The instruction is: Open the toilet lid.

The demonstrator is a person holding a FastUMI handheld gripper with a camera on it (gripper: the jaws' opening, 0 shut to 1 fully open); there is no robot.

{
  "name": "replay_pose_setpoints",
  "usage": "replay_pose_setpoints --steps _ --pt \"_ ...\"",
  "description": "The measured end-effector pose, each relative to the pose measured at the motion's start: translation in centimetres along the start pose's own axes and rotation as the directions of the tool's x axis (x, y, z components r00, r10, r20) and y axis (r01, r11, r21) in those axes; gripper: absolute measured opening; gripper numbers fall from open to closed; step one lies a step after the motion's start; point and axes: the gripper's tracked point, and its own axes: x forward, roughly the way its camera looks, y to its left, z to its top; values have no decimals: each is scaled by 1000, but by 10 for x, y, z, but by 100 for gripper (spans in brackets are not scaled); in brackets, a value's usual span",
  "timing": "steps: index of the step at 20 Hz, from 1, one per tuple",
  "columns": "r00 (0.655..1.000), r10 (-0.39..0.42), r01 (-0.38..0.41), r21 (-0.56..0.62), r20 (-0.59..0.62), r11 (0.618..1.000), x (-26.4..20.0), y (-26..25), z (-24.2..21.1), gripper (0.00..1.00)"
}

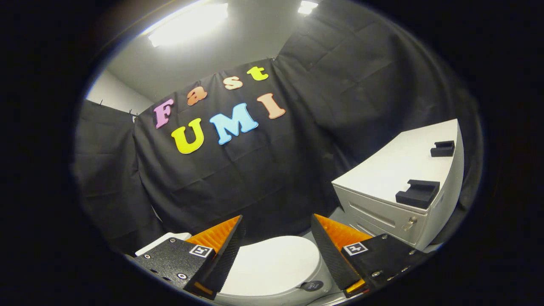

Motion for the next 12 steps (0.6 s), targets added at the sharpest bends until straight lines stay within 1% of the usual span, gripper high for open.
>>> replay_pose_setpoints --steps 5,8,12 --pt "995 -47 56 105 -83 993 13 -26 -41 96" --pt "988 -45 68 160 -149 985 19 -36 -68 96" --pt "978 -54 97 212 -201 972 24 -52 -95 96"
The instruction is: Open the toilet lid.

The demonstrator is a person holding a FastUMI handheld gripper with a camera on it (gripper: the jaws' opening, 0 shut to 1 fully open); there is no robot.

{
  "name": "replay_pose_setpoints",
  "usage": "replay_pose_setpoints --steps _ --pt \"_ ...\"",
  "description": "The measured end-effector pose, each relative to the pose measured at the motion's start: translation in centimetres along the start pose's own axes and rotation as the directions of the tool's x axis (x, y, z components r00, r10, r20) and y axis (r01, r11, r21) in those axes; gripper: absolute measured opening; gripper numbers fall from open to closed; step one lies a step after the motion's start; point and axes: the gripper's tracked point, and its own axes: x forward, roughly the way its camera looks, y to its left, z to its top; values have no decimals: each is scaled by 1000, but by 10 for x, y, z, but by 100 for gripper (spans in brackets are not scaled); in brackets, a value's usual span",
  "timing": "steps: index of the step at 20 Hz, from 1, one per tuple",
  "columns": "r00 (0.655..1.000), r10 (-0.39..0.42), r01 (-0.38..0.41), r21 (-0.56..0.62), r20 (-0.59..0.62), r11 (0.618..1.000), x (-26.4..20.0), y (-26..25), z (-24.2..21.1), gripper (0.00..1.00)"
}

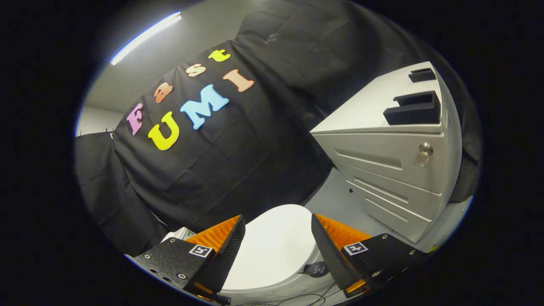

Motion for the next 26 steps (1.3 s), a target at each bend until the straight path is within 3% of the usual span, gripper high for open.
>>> replay_pose_setpoints --steps 11,26 --pt "985 -111 135 195 -132 971 15 -63 -63 96" --pt "946 -130 240 372 -296 897 -1 -87 -136 93"
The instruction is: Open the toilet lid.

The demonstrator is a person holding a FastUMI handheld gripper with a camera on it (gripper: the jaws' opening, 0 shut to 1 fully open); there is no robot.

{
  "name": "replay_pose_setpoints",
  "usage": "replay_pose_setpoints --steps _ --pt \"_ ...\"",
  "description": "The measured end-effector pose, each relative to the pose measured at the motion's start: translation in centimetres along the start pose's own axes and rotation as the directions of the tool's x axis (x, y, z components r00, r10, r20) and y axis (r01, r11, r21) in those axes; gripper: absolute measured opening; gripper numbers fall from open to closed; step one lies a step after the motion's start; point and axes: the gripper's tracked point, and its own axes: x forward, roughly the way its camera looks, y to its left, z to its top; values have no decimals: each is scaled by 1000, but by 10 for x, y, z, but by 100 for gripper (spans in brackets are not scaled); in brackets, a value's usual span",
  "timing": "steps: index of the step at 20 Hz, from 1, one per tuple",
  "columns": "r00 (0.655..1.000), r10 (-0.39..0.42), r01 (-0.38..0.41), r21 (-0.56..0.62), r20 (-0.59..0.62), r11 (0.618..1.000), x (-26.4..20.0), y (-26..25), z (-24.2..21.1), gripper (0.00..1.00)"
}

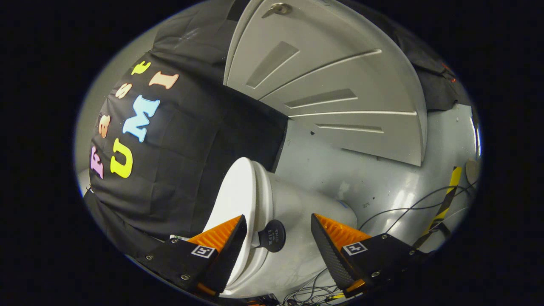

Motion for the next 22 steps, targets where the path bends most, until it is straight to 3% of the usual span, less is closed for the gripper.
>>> replay_pose_setpoints --steps 3,13,22 --pt "1000 21 -21 9 -10 1000 1 8 -2 69" --pt "999 39 -39 33 14 999 4 5 11 11" --pt "1000 18 -18 14 9 1000 6 9 16 1"
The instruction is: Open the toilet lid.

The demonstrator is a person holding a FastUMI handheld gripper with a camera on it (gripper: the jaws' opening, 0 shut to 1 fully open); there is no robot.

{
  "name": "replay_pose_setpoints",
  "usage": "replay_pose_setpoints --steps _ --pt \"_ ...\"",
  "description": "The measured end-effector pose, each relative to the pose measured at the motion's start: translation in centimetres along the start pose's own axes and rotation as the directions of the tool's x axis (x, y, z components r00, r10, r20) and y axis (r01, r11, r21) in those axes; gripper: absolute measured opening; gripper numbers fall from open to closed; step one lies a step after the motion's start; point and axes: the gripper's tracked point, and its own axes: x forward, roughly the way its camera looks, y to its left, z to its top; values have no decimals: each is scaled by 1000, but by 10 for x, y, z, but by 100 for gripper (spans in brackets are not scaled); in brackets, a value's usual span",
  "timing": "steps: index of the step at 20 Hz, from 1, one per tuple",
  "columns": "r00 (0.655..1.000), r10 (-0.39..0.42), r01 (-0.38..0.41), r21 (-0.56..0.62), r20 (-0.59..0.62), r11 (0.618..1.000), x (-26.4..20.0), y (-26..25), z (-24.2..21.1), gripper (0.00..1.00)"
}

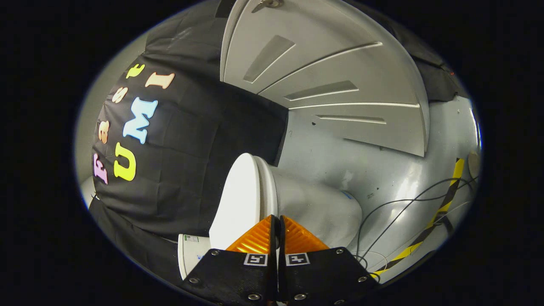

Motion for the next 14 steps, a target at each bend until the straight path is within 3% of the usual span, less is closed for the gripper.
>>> replay_pose_setpoints --steps 14 --pt "999 -51 51 -69 2 996 -21 46 15 0"
